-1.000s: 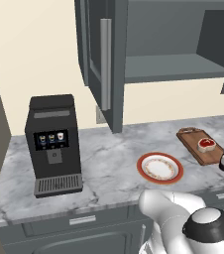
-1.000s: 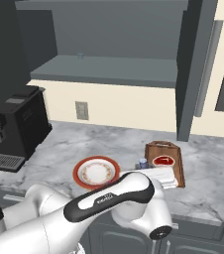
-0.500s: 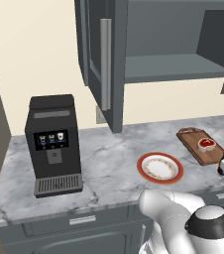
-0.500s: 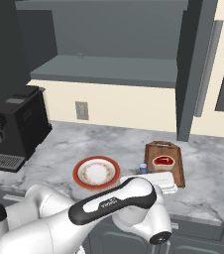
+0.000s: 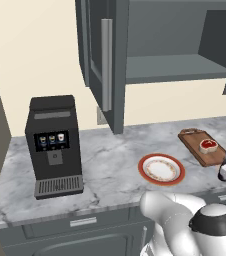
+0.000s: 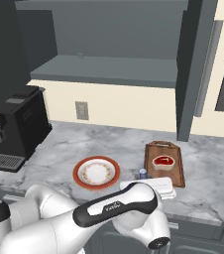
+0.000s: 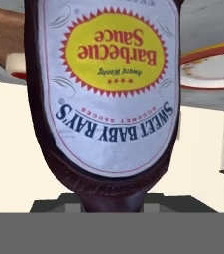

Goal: Pick the steak from the plate and place it on the cutting board. Then pick the condiment bottle from the cabinet and place it next to the cutting board.

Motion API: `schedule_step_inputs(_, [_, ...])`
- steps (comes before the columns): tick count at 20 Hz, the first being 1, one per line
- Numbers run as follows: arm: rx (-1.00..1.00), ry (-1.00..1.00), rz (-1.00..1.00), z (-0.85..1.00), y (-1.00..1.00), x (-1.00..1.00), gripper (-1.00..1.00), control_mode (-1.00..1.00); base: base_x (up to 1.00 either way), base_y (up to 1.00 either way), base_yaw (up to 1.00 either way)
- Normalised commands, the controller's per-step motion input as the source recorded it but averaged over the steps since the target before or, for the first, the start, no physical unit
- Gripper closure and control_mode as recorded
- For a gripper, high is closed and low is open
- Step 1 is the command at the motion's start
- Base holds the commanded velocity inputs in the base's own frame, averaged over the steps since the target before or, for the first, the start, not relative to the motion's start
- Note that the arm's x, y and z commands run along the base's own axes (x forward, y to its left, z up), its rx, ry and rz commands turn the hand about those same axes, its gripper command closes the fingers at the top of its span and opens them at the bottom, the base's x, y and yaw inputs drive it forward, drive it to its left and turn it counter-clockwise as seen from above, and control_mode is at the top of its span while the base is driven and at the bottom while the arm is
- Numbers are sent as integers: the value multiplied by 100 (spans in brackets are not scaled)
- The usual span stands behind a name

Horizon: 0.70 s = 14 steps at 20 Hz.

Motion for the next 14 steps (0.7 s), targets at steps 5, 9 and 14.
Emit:
schedule_step_inputs(5, [1, 0, 0, -15, -1, 0, 100, -100, 0, 0, 0])
schedule_step_inputs(9, [0, 0, 0, -16, 0, 0, 100, -100, 0, 0, 0])
schedule_step_inputs(14, [0, 0, 0, -17, 0, 0, 100, -100, 0, 0, 0])
